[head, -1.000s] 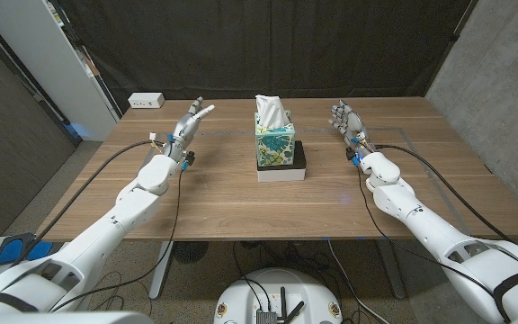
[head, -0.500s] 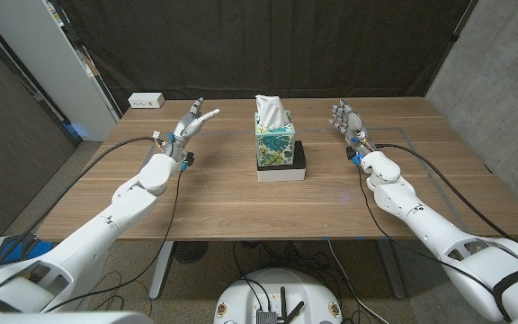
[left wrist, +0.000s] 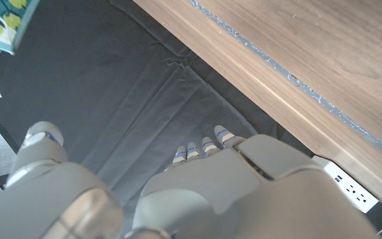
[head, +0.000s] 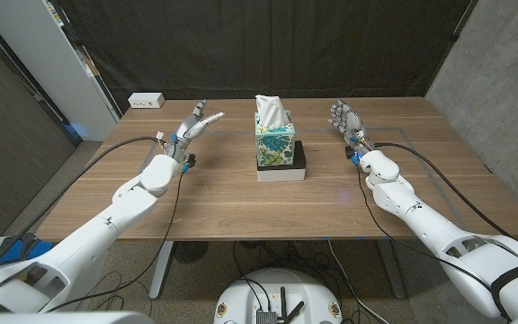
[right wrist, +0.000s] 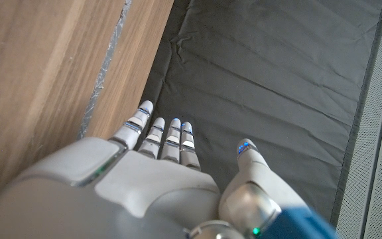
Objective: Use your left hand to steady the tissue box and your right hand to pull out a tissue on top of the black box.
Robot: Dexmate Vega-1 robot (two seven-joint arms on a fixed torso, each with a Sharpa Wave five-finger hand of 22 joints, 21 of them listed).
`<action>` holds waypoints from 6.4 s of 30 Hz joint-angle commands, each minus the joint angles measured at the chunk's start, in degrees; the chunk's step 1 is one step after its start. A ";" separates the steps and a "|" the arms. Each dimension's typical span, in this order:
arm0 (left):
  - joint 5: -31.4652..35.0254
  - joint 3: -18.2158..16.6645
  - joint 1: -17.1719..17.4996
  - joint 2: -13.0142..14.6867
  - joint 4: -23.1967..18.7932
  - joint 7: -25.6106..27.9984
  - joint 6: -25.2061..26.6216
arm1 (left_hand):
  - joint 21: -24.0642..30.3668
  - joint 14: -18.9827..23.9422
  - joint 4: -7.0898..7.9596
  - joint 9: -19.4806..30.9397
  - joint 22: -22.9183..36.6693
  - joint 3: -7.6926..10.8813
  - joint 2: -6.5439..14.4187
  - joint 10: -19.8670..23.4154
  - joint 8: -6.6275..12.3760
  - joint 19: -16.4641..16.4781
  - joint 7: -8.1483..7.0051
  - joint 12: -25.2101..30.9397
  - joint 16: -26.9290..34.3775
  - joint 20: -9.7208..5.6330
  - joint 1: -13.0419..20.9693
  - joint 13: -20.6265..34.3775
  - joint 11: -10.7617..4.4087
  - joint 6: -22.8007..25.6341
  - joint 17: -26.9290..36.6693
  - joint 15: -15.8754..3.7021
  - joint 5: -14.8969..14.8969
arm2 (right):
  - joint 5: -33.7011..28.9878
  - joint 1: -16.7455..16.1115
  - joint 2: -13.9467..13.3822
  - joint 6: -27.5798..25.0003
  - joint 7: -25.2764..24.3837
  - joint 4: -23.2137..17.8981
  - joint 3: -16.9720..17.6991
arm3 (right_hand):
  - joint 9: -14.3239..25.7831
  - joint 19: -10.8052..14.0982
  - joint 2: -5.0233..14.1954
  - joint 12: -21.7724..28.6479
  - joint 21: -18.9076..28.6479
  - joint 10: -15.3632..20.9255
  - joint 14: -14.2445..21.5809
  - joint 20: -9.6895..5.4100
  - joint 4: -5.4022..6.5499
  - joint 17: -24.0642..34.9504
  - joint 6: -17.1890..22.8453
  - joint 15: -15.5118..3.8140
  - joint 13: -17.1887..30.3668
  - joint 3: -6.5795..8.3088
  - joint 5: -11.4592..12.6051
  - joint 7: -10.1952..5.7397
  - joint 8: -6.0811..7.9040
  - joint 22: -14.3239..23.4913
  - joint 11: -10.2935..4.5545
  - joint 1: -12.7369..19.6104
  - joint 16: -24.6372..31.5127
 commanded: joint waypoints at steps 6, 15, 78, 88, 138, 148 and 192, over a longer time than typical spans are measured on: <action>0.36 -1.12 4.76 2.36 -6.45 1.43 2.90 | 0.15 -14.74 0.12 0.00 0.20 -0.76 0.18 -20.30 0.17 -0.64 0.55 0.37 0.32 -0.22 0.83 0.10 -0.18 -29.64 0.18 -0.16 0.46 | -0.30 -0.73 -0.55 -0.03 -0.27 -1.27 -0.08 | 0.30 -0.05 -0.41 -0.16 -0.40 0.43 0.09 0.38 0.03 -0.02 0.33 0.24 0.12 -0.17 -0.02 0.15 -0.38 0.22 0.17 -0.35 -0.26; 0.49 -1.95 7.29 3.38 -9.23 2.12 3.63 | 0.25 -14.87 0.20 -0.02 0.21 -1.33 0.27 -20.37 0.23 -0.69 0.35 0.46 0.39 -0.53 1.01 0.10 -0.19 -29.70 0.18 -0.31 0.50 | -0.71 -1.11 -0.85 -0.31 -0.72 -2.31 -0.24 | 0.30 -0.08 -0.37 -0.19 -0.46 0.50 0.07 0.38 -0.08 -0.18 0.47 0.26 0.12 -0.20 0.00 0.13 -0.52 0.22 0.16 -0.37 -0.41; 3.68 -5.61 17.72 7.51 -19.62 3.25 4.82 | 0.64 -15.10 0.55 0.00 0.25 -4.92 0.70 -20.19 0.85 -0.80 -0.82 0.89 0.66 -1.54 2.47 0.08 -0.83 -28.98 0.15 -0.97 0.81 | -2.96 -3.58 -1.29 -2.02 -4.29 -7.86 -1.14 | 0.34 -0.21 -0.05 -0.51 -0.71 0.61 0.34 0.52 -0.51 -0.98 0.82 0.60 0.12 -0.43 0.07 0.24 -1.43 0.21 0.20 -0.80 -1.12; 1.68 -4.80 15.23 7.48 -16.36 -1.15 1.22 | 1.06 -13.24 0.31 0.21 0.21 -6.07 0.96 -18.36 2.45 0.38 -3.69 1.41 1.15 -3.22 4.08 0.00 -2.97 -25.68 0.08 -2.85 1.25 | -3.51 -3.93 -1.50 -2.16 -5.13 -8.55 -1.15 | 0.34 -0.22 -0.02 -0.49 -0.73 0.80 0.42 0.56 -0.50 -1.07 0.96 0.60 0.12 -0.51 0.05 0.29 -1.50 0.21 0.29 -0.99 -1.20; 2.54 3.57 1.41 4.74 -7.33 -14.53 -3.02 | 1.86 2.28 -0.05 0.09 0.05 -11.61 -0.06 -2.48 8.70 11.46 -2.02 2.87 1.61 1.31 16.77 -0.12 -0.95 -7.90 0.00 -1.54 2.98 | -5.94 -6.23 -3.40 -3.32 -8.70 -12.70 -0.87 | 0.36 -0.13 -0.02 -0.51 -0.76 1.25 0.82 0.73 -0.60 -1.42 1.52 0.68 0.13 -0.76 0.04 0.57 -1.66 0.21 0.49 -1.51 -1.49; 2.15 4.84 -0.72 3.62 -5.51 -16.91 -4.84 | 2.01 4.40 -0.03 0.24 0.08 -13.50 0.16 0.06 9.30 13.28 -5.08 2.97 1.54 2.92 18.39 -0.12 -2.57 -5.85 -0.02 -1.18 3.50 | -6.41 -6.87 -3.76 -3.10 -9.09 -13.54 -0.79 | 0.37 -0.13 -0.07 -0.54 -0.77 1.29 0.89 0.81 -0.68 -1.52 1.59 0.76 0.13 -0.81 0.04 0.64 -1.70 0.21 0.61 -1.57 -1.57; -1.46 6.28 -3.65 -0.30 -2.28 -19.62 -6.17 | 2.84 30.77 0.68 0.75 0.26 -14.37 5.84 27.77 20.15 26.64 0.31 5.36 3.23 1.72 32.18 -0.01 -2.11 20.31 -0.09 -4.97 1.26 | -7.14 -7.32 -3.61 -2.20 -9.86 -12.91 -0.50 | 0.37 -0.35 -0.16 -0.66 -0.88 1.37 0.94 1.08 -1.11 -1.89 1.66 0.75 0.13 -0.90 0.09 0.72 -1.86 0.20 0.76 -1.67 -1.98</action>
